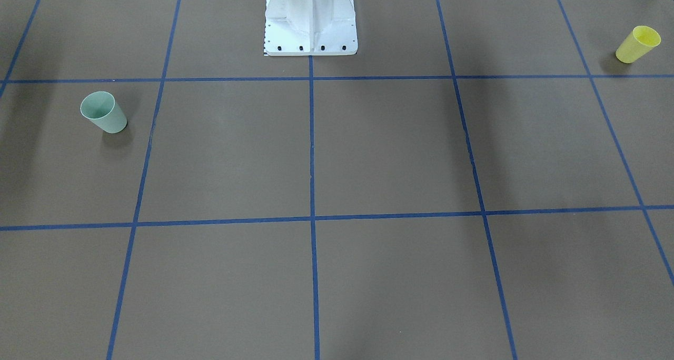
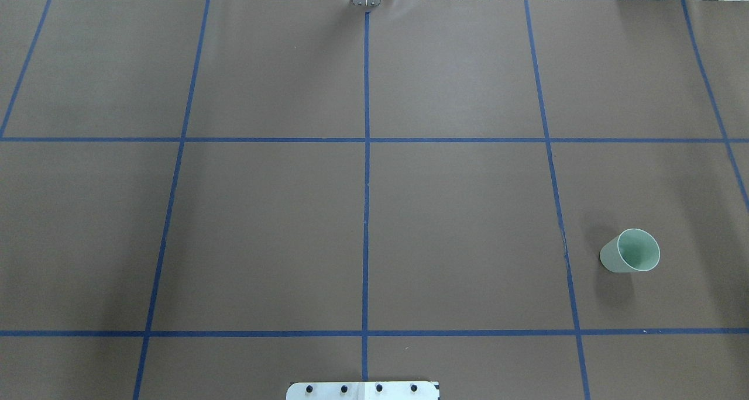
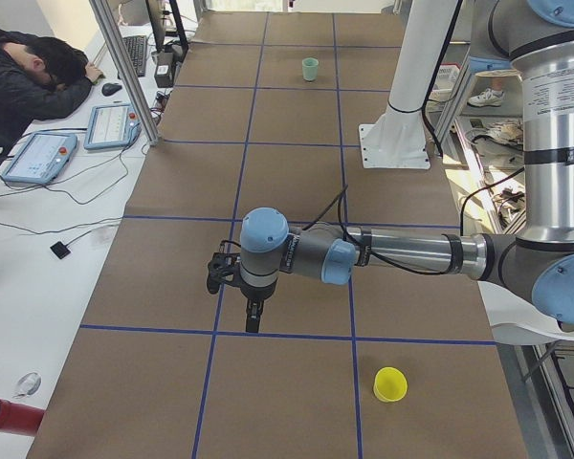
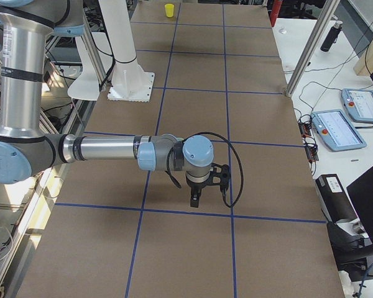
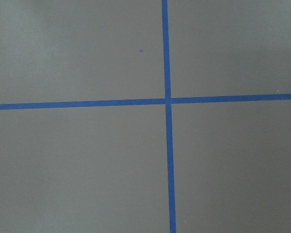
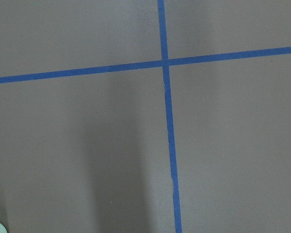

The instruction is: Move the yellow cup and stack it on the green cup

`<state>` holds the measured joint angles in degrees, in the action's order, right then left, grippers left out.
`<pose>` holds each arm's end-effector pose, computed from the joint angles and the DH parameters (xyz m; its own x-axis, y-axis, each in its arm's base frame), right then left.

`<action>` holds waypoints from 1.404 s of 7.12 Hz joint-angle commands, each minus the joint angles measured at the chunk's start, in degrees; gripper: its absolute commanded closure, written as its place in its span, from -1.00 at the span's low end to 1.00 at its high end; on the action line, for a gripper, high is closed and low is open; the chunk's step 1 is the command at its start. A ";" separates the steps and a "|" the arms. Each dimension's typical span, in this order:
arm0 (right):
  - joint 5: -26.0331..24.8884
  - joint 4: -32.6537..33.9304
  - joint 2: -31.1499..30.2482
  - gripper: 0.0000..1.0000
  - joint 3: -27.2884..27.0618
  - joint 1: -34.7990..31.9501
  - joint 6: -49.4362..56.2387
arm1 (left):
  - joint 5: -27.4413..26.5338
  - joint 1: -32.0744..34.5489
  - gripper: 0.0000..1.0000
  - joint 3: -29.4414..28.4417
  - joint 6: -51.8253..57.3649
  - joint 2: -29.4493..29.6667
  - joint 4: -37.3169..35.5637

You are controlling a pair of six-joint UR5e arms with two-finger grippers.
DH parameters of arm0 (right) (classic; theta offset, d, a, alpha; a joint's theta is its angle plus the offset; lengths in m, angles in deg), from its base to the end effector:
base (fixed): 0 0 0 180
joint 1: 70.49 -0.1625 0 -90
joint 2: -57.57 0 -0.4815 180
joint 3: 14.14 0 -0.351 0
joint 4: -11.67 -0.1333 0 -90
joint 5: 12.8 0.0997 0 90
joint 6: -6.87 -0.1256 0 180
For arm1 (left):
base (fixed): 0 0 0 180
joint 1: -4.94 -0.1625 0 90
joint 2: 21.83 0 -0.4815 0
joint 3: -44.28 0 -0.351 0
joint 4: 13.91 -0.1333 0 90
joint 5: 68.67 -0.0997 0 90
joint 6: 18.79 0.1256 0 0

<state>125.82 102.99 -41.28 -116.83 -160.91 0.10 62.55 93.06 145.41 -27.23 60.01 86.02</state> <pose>0.0418 -0.3791 0.6933 0.6558 0.0898 0.7496 -0.0852 0.9954 -0.0447 -0.0374 -0.4019 0.6908 0.7436 0.0269 -0.6681 0.0780 0.9889 0.1266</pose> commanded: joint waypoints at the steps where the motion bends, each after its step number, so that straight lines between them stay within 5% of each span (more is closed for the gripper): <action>1: -0.01 0.00 0.15 -1.00 -0.32 -0.02 0.00 | -0.09 0.13 -1.00 0.38 0.01 -0.01 0.00; 3: 0.07 0.00 0.06 -1.00 -0.24 -0.02 -0.09 | -0.35 0.65 -1.00 4.48 -0.26 0.16 -4.44; 5: 0.42 0.00 0.06 -1.00 -0.32 -0.02 -0.87 | -16.15 -0.83 -1.00 22.44 -1.04 0.69 -31.23; 6: 0.60 0.00 0.67 -1.00 -0.41 -0.02 -0.88 | -18.43 -4.06 -1.00 29.23 -7.57 1.56 -39.47; 7: 0.52 0.35 0.50 -1.00 -1.46 0.07 -0.88 | -19.50 -10.10 -1.00 32.00 -23.13 1.39 -40.94; 10: 1.65 0.35 0.15 -1.00 -3.14 0.15 -0.97 | -35.55 -38.54 -1.00 31.42 -72.17 -2.09 -41.13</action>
<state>126.92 103.44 -40.90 -120.09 -160.82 -0.80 33.26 65.81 176.99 -79.43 60.22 45.30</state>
